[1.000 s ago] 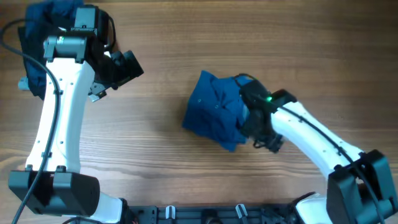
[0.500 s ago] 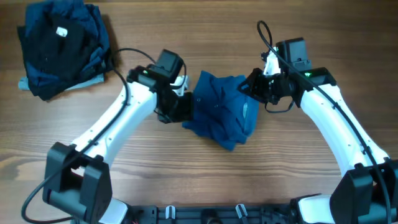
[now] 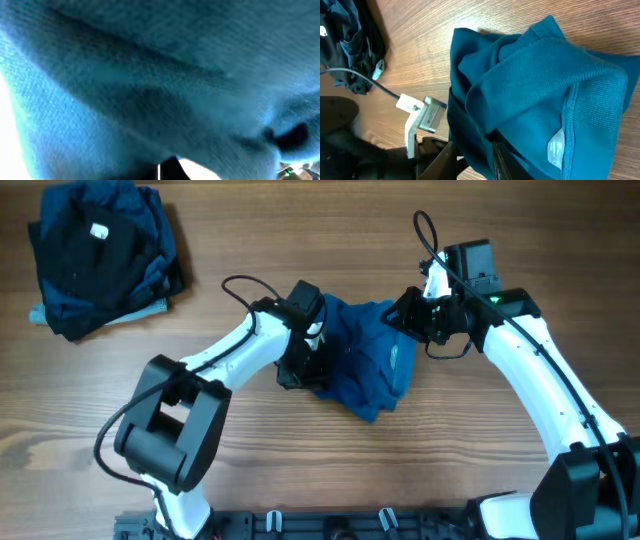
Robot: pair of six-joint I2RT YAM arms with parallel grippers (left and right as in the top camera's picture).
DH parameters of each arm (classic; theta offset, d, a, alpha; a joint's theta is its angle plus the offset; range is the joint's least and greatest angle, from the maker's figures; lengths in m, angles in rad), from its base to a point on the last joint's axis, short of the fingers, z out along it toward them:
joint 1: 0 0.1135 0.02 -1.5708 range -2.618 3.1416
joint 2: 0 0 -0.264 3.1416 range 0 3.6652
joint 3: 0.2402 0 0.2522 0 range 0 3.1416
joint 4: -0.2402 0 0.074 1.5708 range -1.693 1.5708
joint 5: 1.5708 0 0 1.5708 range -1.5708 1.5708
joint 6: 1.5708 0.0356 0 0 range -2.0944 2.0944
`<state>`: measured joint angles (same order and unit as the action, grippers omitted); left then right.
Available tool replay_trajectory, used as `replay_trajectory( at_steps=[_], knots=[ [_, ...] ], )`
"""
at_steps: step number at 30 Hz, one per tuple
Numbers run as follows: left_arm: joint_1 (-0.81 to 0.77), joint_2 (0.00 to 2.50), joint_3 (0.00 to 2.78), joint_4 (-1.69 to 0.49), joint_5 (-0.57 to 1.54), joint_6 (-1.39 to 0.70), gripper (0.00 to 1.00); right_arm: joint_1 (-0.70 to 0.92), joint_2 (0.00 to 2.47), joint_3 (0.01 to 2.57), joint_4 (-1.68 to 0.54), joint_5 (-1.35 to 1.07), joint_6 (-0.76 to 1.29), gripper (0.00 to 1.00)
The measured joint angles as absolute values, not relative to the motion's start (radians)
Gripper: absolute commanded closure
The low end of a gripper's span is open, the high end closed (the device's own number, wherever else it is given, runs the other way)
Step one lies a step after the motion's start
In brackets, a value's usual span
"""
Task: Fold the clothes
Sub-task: 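Move the left gripper to the bundle's left side and grasp it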
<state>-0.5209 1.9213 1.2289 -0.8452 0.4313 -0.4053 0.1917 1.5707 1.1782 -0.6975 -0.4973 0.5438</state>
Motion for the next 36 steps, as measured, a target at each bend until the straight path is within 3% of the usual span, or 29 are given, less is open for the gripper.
replay_trajectory(
  at_steps=[6,12,18,21,26,29,32,36],
  knots=[
    [-0.477,1.945,1.221,-0.963,0.186,-0.531,0.96,0.192,1.571,1.178,-0.700,-0.497,0.544,0.75],
    [-0.458,1.925,1.214,-1.006,0.101,-0.605,0.96,0.192,1.571,1.178,-0.681,-0.497,0.544,0.76],
    [-0.458,1.738,1.211,-0.826,0.087,-0.624,0.96,0.192,1.586,1.178,-0.555,-0.497,0.569,0.79],
    [-0.458,1.753,1.211,-0.784,0.122,-0.628,0.96,0.192,1.691,1.178,-0.526,-0.496,0.579,0.86],
    [-0.458,1.818,1.211,-0.756,0.151,-0.628,0.96,0.192,1.847,1.178,-0.516,-0.467,0.606,0.85],
    [-0.458,1.846,1.211,-0.750,0.155,-0.628,0.96,0.192,1.848,1.180,-0.564,-0.372,0.641,0.85],
    [-0.458,1.880,1.211,-0.750,0.155,-0.628,0.96,0.192,1.848,1.181,-0.600,-0.293,0.669,0.95],
    [-0.458,1.884,1.211,-0.760,0.152,-0.628,0.96,0.193,1.848,1.184,-0.636,-0.251,0.706,0.95]
  ],
)
